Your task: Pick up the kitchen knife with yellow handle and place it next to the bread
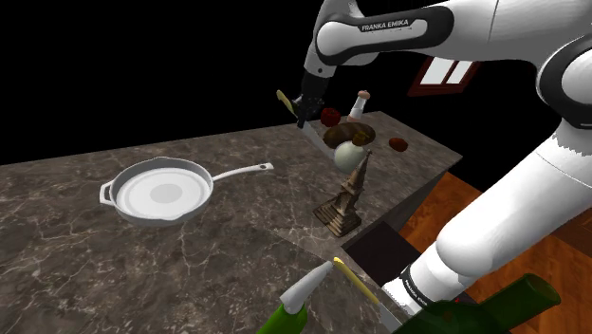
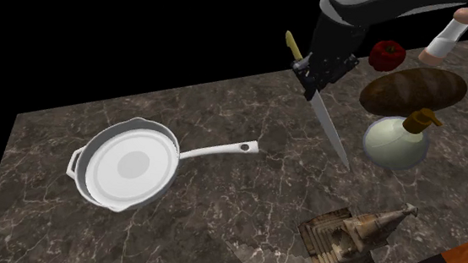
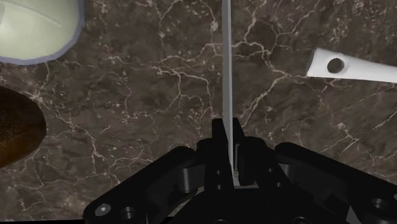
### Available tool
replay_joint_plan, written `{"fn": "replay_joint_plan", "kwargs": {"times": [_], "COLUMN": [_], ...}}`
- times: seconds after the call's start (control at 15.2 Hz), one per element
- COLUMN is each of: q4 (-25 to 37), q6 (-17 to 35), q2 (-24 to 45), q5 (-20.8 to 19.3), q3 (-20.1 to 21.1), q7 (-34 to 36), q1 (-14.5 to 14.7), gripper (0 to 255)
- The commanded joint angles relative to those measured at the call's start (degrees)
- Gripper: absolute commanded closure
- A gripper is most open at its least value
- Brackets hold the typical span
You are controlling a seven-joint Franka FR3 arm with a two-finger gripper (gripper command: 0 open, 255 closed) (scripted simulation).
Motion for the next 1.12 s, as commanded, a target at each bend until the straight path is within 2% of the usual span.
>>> {"fn": "replay_joint_plan", "kwargs": {"times": [0.0, 0.53, 1.06], "q4": [-2.3, -8.0, -9.7], "q6": [0.3, 0.8, 0.8], "q2": [-2.0, -7.2, -8.7], "q5": [0.4, 0.5, -0.8], "q3": [-1.4, -8.0, -15.0], "q7": [-2.9, -14.2, -25.4], "q1": [-1.2, -5.9, -10.7], "gripper": [255, 255, 255]}}
